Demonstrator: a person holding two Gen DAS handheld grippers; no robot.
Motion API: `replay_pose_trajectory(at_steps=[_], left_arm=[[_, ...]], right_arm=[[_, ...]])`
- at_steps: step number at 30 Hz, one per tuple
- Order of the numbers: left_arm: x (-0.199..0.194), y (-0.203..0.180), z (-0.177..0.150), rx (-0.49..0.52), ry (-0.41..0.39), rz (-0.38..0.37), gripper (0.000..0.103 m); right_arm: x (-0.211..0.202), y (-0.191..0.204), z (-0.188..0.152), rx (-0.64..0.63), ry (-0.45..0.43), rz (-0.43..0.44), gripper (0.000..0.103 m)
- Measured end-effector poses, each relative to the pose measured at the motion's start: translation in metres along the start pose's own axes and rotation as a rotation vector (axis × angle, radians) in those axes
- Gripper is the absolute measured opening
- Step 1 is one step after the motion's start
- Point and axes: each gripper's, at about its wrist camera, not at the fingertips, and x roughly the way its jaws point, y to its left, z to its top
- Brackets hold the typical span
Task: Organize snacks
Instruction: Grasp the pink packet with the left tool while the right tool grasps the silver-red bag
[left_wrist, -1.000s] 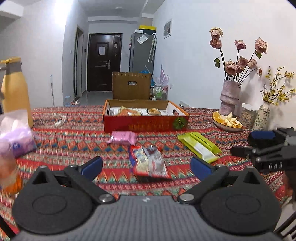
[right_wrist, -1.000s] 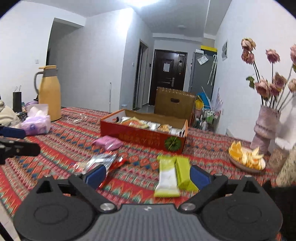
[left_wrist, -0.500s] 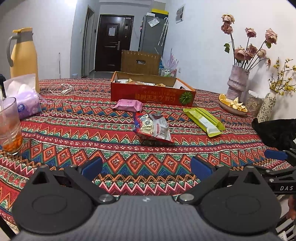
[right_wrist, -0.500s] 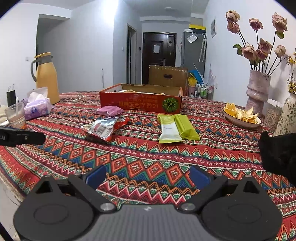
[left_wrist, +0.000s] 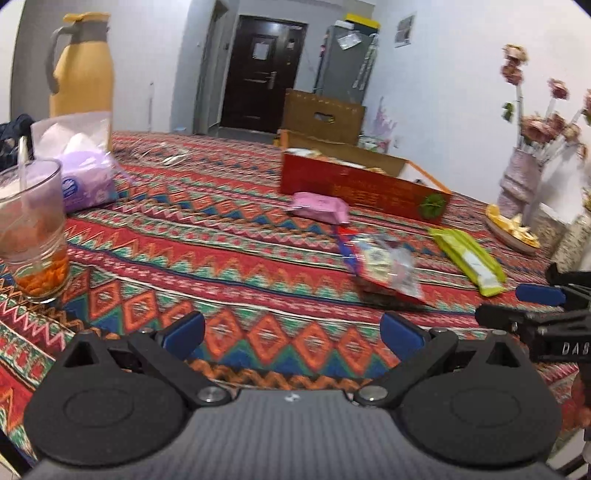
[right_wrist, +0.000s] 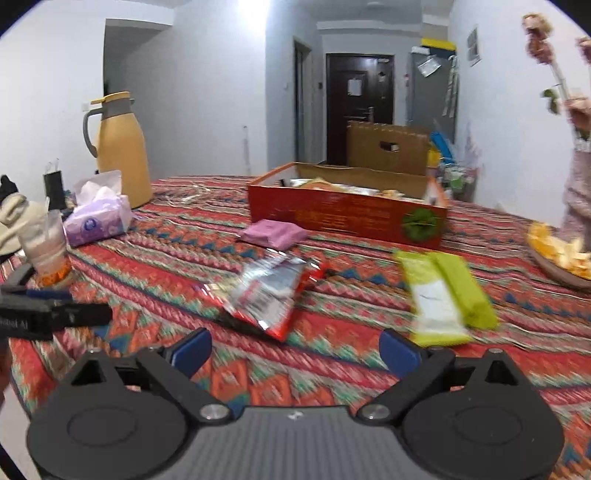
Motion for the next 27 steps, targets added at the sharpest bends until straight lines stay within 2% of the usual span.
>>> replay_pose_trajectory(at_steps=[6,11,13,14,15,16,19,21,25,27], left_arm=[[0.029,0.032,0.006,-0.039,0.053,0.01,0.103],[0.049,0.036,0.019,0.004,0.071,0.008,0.103],[0.059,0.033,0.027,0.029,0.072,-0.005,0.103],[0.066,0.029,0.031,0.046,0.081,-0.006,0.103],[0.073,0.025,0.036,0.061,0.085,-0.004,0.103],[0.081,0.022,0.04,0.077,0.085,-0.006,0.103],[0.105,0.002,0.059,0.129,0.076,-0.032,0.103],[0.124,-0.013,0.074,0.161,0.057,-0.063,0.103],[0.176,-0.037,0.099,0.236,0.062,-0.095,0.103],[0.209,-0.039,0.111,0.208,0.084,-0.094,0.103]], right_arm=[[0.071,0.018,0.033,0.018,0.055,0.012,0.097],[0.122,0.022,0.045,0.031,0.105,-0.015,0.097],[0.133,0.018,0.044,0.051,0.122,-0.018,0.093],[0.136,0.014,0.043,0.068,0.126,-0.009,0.086],[0.136,0.008,0.042,0.081,0.13,0.01,0.073],[0.135,0.002,0.041,0.084,0.134,0.02,0.065],[0.126,-0.016,0.04,0.066,0.125,-0.015,0.057],[0.116,-0.035,0.04,0.073,0.112,-0.027,0.046],[0.095,-0.065,0.045,0.071,0.061,-0.065,0.045],[0.085,-0.076,0.045,0.082,0.032,-0.053,0.045]])
